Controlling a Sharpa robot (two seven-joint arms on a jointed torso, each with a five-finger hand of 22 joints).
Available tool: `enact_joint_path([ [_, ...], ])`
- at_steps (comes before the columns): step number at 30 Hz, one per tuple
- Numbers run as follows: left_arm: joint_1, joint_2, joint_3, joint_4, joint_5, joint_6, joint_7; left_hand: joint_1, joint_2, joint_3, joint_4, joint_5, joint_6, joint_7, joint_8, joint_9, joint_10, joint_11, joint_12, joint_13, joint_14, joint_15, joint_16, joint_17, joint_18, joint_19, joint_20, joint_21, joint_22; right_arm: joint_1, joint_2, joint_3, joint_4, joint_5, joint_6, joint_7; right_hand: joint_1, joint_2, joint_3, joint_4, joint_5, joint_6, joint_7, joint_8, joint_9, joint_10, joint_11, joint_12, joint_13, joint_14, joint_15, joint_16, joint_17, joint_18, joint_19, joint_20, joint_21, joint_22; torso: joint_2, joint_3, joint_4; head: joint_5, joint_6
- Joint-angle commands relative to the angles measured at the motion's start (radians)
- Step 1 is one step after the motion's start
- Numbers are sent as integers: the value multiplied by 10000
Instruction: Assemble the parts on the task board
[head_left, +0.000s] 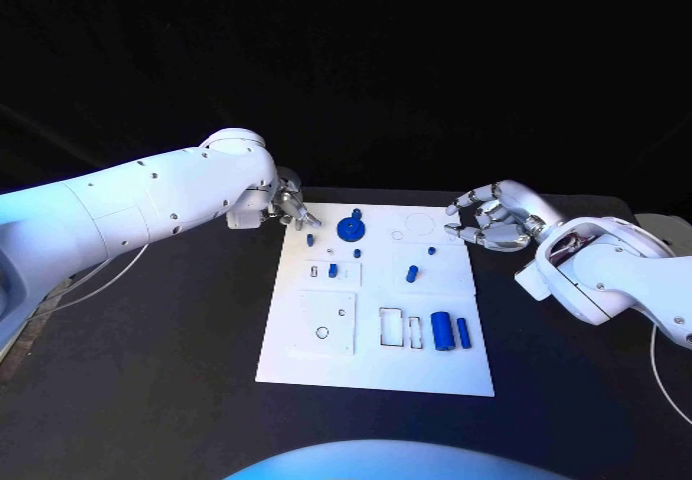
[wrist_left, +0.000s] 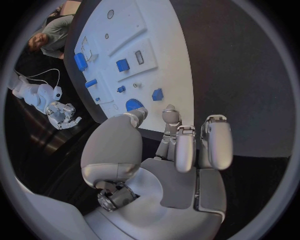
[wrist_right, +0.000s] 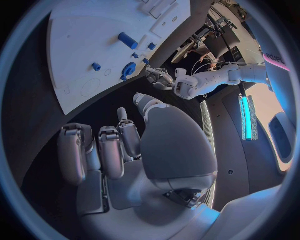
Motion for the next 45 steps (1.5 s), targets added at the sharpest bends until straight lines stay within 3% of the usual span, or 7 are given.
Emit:
enact_joint_path([
  [1, -19, 65, -20, -57, 21, 650, -43, 50, 73, -49, -10, 40, 68, -4, 78, -12, 33, -9, 15, -13, 993, 29, 50, 2541, -2, 100, 1, 60, 9, -7, 14, -1, 8, -71, 96, 86, -82, -44, 32, 50, -55, -39, -11, 36, -14, -19, -30, -40, 605, 921, -41, -43, 2183, 105, 363, -96, -64, 1681, -1, -6, -7, 10, -20],
  [19, -119, 273, -84, -294, 423, 489, -25, 114, 266, -107, -10, 57, 186, -21, 143, -43, 107, -25, 112, 56, 1000, 18, 63, 2565, -16, 132, 5, 103, 82, -13, 41, -1, -2, -73, 104, 93, -77, -37, 44, 49, -51, -42, -11, 44, -16, -12, -30, -35, 610, 923, -42, -41, 2189, 103, 367, -97, -59, 1687, 0, -5, 4, -28, -91],
  [31, -131, 301, -97, -339, 514, 524, -21, 764, 650, 31, -118, 51, 369, -74, 224, -160, 214, -75, 260, 116, 1005, -21, 72, 2580, -25, 149, -8, 138, 139, -14, 45, -1, -7, -74, 114, 92, -75, -31, 51, 50, -45, -41, -11, 51, -18, -8, -31, -31, 613, 923, -42, -41, 2188, 106, 363, -98, -68, 1680, 0, 5, -7, -30, -123],
  [45, -142, 344, -101, -392, 569, 516, -20, 832, 698, 56, -106, 46, 415, -85, 240, -181, 253, -85, 306, 156, 1002, -30, 67, 2570, -33, 168, -13, 162, 180, -15, 42, 0, 0, -74, 111, 95, -75, -31, 51, 50, -45, -41, -11, 51, -18, -8, -31, -31, 613, 923, -42, -41, 2188, 106, 363, -98, -68, 1680, -5, 2, -1, -39, -160],
])
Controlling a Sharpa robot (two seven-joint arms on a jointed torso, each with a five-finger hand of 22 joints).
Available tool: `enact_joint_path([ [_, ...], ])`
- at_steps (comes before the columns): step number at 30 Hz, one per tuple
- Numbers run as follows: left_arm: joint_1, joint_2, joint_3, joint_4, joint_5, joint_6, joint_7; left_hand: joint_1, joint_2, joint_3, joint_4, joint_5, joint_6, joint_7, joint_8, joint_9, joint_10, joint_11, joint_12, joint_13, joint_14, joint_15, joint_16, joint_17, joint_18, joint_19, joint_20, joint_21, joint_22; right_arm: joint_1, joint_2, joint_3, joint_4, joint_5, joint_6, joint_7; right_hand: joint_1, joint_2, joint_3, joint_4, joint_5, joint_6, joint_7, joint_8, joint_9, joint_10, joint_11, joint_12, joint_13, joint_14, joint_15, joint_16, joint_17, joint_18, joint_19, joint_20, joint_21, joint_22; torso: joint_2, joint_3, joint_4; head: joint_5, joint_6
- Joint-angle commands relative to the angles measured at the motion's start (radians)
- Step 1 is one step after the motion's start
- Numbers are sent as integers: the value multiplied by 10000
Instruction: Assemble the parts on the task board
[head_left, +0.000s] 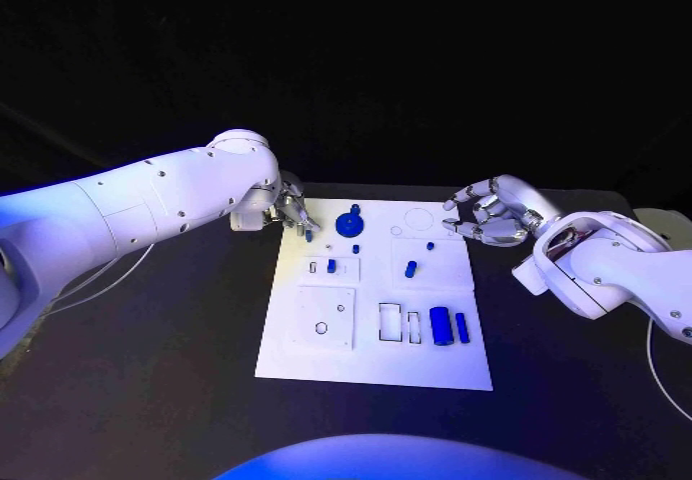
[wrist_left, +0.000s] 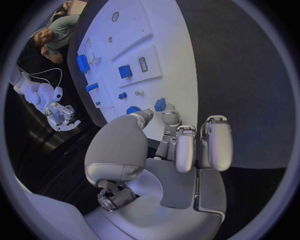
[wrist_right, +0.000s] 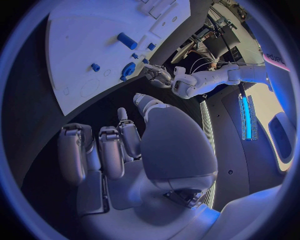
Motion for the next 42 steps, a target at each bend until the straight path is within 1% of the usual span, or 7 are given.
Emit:
enact_joint_path([
  [1, -3, 31, 0, -7, 102, 146, 13, 102, 26, 18, 0, 36, 70, -14, 48, -14, 86, 22, 56, 26, 1005, -31, 32, 2578, -33, 74, 10, 53, 124, -6, 7, 0, 8, -73, 110, 84, -75, -31, 22, 21, -46, -41, -12, 52, -9, -8, -31, -31, 618, 923, -42, -41, 2182, 106, 363, -97, -68, 1676, -3, 0, -1, 3, -22],
  [16, -6, 32, -13, -12, 113, 359, -5, 51, 13, -41, 60, 17, 151, -32, 72, -40, 177, 9, 153, 125, 1000, -39, 23, 2561, -40, 89, 5, 71, 154, -7, 10, 0, 2, -73, 116, 86, -75, -31, 22, 21, -46, -41, -12, 52, -9, -8, -31, -31, 618, 923, -42, -41, 2182, 106, 363, -97, -68, 1676, -1, 4, -4, 12, -55],
  [30, -6, 33, -18, -8, 259, 413, -1, 277, 66, 28, -28, 41, 257, -96, 88, -97, 232, -47, 196, 133, 1006, -84, 35, 2582, -41, 94, -21, 80, 171, -7, 15, 0, 2, -73, 113, 90, -81, -22, 35, 29, -24, -38, -12, 70, -13, 11, -31, -15, 634, 923, -43, -42, 2181, 105, 366, -99, -67, 1678, -2, 3, -7, -21, -43],
  [32, -6, 31, -19, -10, 320, 372, 5, 488, 187, 163, -108, 45, 278, -122, 79, -135, 246, -74, 205, 125, 1004, -110, 32, 2576, -42, 96, -42, 84, 180, -7, 15, 0, 1, -73, 111, 91, -81, -22, 35, 29, -24, -38, -12, 70, -13, 11, -31, -15, 634, 923, -43, -42, 2181, 105, 366, -99, -67, 1678, -2, 5, -7, -23, -45],
  [33, -6, 27, -19, -12, 398, 307, 19, 784, 334, 384, -270, 29, 286, -153, 75, -169, 248, -104, 198, 99, 1004, -137, 32, 2576, -45, 100, -65, 91, 194, -7, 15, 0, 1, -73, 109, 93, -81, -22, 35, 29, -24, -38, -12, 70, -13, 11, -31, -15, 634, 923, -43, -42, 2181, 105, 366, -99, -67, 1678, -2, 4, -6, -23, -53],
  [36, -6, 23, -20, -21, 537, 152, 48, 1226, 590, 871, -575, 8, 261, -168, 84, -209, 247, -125, 184, 63, 1009, -162, 40, 2592, -46, 99, -98, 92, 201, -7, 13, 0, 1, -74, 105, 94, -81, -22, 35, 29, -24, -38, -12, 70, -13, 11, -31, -15, 634, 923, -43, -42, 2181, 105, 366, -99, -67, 1678, -3, 2, -4, -22, -57],
  [42, -6, 4, -21, -31, 783, -212, 103, 1504, 617, 2075, -1240, -24, 202, -165, 361, -115, 296, -134, 199, 23, 1016, -171, 51, 2612, -47, 97, -108, 93, 217, -7, 5, 0, 1, -96, 109, 89, -81, -22, 35, 29, -24, -38, -12, 70, -13, 11, -31, -15, 634, 923, -43, -42, 2181, 105, 366, -99, -67, 1678, -4, 5, -11, -16, -72],
])
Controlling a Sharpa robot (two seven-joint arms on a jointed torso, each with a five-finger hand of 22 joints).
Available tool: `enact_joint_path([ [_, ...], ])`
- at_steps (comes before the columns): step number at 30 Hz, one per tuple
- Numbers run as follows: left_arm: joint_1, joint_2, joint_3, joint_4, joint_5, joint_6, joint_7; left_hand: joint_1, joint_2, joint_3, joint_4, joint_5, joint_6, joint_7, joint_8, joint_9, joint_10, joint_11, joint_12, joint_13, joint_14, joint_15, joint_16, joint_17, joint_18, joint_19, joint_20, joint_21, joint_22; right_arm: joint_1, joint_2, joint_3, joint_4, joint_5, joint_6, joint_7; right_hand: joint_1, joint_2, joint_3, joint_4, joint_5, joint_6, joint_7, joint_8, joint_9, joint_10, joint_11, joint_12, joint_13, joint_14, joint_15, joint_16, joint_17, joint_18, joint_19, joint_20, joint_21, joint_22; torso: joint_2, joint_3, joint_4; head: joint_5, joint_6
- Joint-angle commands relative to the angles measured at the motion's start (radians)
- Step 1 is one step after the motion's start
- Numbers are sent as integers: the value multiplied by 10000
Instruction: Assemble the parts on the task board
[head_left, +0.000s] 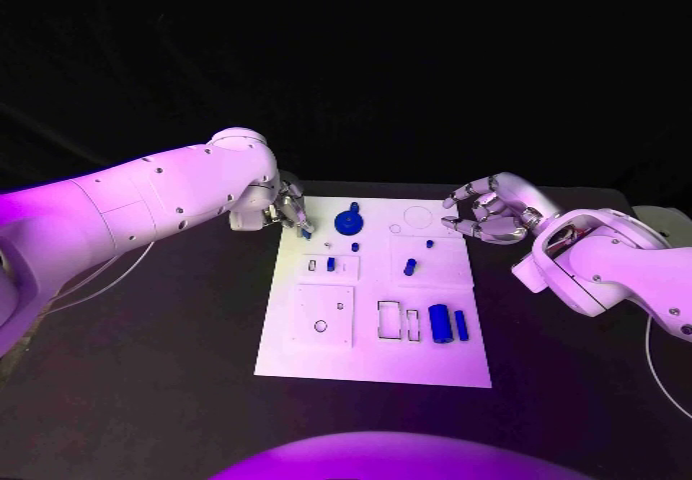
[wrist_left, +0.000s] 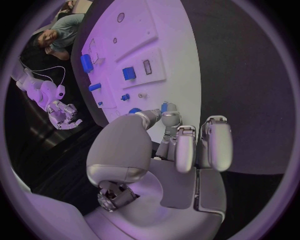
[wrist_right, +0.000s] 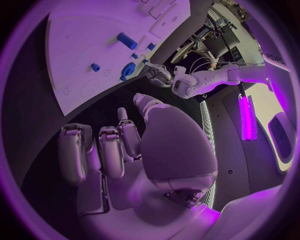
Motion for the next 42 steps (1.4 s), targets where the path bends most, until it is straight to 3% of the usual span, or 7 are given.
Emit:
enact_joint_path([
  [1, 1, -1, 1, -4, 443, -385, 106, 186, 55, 699, -375, 30, 27, -59, 235, 154, 80, -51, 71, -12, 1049, -61, 52, 2613, -47, 12, -29, 55, 215, -6, -2, 0, 4, -111, 112, 76, -82, -17, 42, 31, -16, -36, -13, 38, -16, 13, -32, -13, 636, 923, -44, -42, 2187, 102, 371, -100, -58, 1692, 1, -1, 0, 4, -9],
  [8, 1, -151, -1, 115, 908, -626, 113, -307, -131, 1834, -871, 34, -84, -97, 708, 386, 205, -80, 167, 20, 1029, -75, 17, 2550, -45, 5, -45, 45, 218, -6, -8, 0, 4, -155, 124, 70, -81, -18, 44, 31, -12, -36, -13, 39, -16, 9, -33, -17, 632, 922, -44, -45, 2181, 105, 366, -100, -69, 1683, -7, 5, 6, 20, -3],
  [13, 3, -474, 22, 563, 1365, -758, 95, -445, -173, 2101, -1010, 39, -98, -107, 817, 430, 263, -94, 216, 64, 1020, -91, 2, 2522, -45, 6, -52, 43, 218, -6, -18, 0, 7, -163, 133, 63, -81, -18, 44, 31, -12, -36, -13, 39, -16, 9, -33, -17, 632, 922, -44, -45, 2181, 105, 366, -100, -69, 1683, -18, 8, 21, 24, -1],
  [18, 8, -1012, 46, 1442, 1632, -1141, 101, -852, -276, 2712, -1359, 61, -104, -141, 1059, 502, 436, -131, 380, 230, 1009, -123, -19, 2483, -51, 28, -80, 58, 253, -5, -31, 0, 12, -167, 135, 58, -81, -18, 44, 31, -12, -36, -13, 39, -16, 9, -33, -17, 632, 922, -44, -45, 2181, 105, 366, -100, -69, 1683, -23, 13, 21, 60, 15],
  [23, -1, -1736, 50, 2707, 1527, -1967, 206, -1154, -441, 3236, -1699, 158, -61, -180, 1219, 515, 554, -171, 452, 286, 1013, -156, -14, 2492, -71, 81, -109, 113, 345, -5, -47, 0, 22, -169, 128, 55, -76, -28, 47, 25, 9, -38, -14, 45, -19, 12, -34, -15, 634, 921, -45, -46, 2179, 106, 366, -101, -71, 1683, -6, 10, 14, 94, 5],
  [32, -346, -2588, 36, 4125, 366, -3025, 556, -1494, -740, 3864, -2048, 345, 159, -271, 1373, 454, 805, -257, 589, 458, 1042, -222, 39, 2588, -112, 181, -174, 228, 534, -5, -56, 0, 24, -169, 122, 55, -76, -28, 47, 25, 9, -38, -14, 45, -19, 12, -34, -15, 634, 921, -45, -46, 2179, 106, 366, -101, -71, 1683, -13, -9, 24, 136, -48],
  [42, -666, -2837, -25, 4659, -591, -3593, 536, -1638, -876, 4092, -2165, 590, 293, -312, 1420, 400, 996, -302, 753, 697, 1056, -263, 64, 2635, -148, 265, -208, 327, 694, -8, -30, -1, 3, -169, 123, 70, -76, -28, 47, 25, 9, -38, -14, 45, -19, 12, -34, -15, 634, 921, -45, -46, 2179, 106, 366, -101, -71, 1683, -2, -25, 22, 185, -86],
])
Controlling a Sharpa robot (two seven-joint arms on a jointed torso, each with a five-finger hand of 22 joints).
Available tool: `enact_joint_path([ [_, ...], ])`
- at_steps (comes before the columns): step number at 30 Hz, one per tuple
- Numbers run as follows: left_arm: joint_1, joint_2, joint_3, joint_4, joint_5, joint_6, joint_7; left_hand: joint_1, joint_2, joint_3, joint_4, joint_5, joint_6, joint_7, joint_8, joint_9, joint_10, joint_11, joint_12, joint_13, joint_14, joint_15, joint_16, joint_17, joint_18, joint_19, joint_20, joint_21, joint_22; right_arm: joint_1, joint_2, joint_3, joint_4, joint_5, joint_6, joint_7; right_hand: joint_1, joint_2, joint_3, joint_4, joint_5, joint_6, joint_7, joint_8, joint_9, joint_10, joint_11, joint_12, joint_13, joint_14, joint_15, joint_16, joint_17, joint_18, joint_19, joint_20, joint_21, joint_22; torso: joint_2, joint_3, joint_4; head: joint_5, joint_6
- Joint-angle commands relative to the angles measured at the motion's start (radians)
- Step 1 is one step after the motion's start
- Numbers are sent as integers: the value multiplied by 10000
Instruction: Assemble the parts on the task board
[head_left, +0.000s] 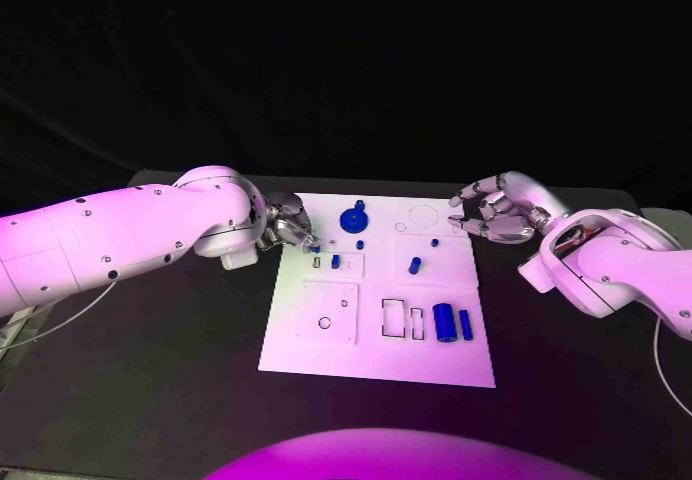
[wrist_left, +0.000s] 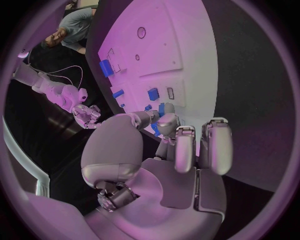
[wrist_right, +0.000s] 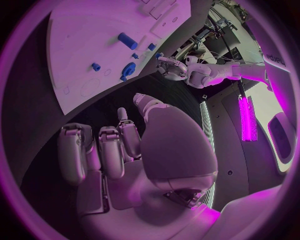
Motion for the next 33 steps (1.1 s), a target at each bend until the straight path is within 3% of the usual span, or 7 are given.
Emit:
enact_joint_path([
  [1, -45, 4, 0, 84, -685, -504, 120, -130, -7, 1991, -1922, 74, 102, -42, 68, -17, 93, -18, 67, 24, 1045, -64, 64, 2635, -147, 121, -64, 48, 698, -7, 13, -1, 1, -110, 116, 74, -76, -28, 47, 25, 9, -38, -14, 46, -9, 11, -34, -15, 629, 921, -45, -46, 2181, 106, 366, -101, -32, 1677, 4, -2, -4, 30, -12],
  [10, -148, 91, -17, 129, -803, -79, -6, -213, -76, 2090, -2003, 317, 170, -61, 79, -59, 166, -38, 109, 90, 1045, -83, 64, 2635, -153, 137, -80, 69, 729, -20, 23, -1, -9, -110, 121, 79, -76, -28, 47, 25, 9, -38, -14, 46, -9, 11, -34, -15, 629, 921, -45, -46, 2181, 106, 366, -101, -32, 1677, 17, 15, -34, 48, -54],
  [20, -157, 206, -18, 15, -801, 781, -138, -393, -141, 2066, -2127, 1114, 301, -89, 74, -161, 292, -72, 181, 226, 1045, -116, 64, 2635, -186, 211, -121, 161, 881, -23, 20, -1, -8, -110, 116, 74, -76, -28, 47, 25, 9, -38, -14, 46, -9, 11, -34, -15, 629, 921, -45, -46, 2181, 106, 366, -101, -32, 1677, 10, 28, -15, 35, -87],
  [33, -160, 389, -31, -177, -803, 1112, -211, -420, -139, 2027, -2151, 1298, 323, -93, 77, -178, 315, -78, 200, 258, 1045, -120, 64, 2635, -193, 224, -126, 179, 910, -24, 25, -1, -12, -110, 108, 84, -76, -28, 47, 25, 9, -38, -14, 46, -9, 11, -34, -15, 629, 921, -45, -46, 2181, 106, 366, -101, -32, 1677, 12, 18, -29, 25, -90],
])
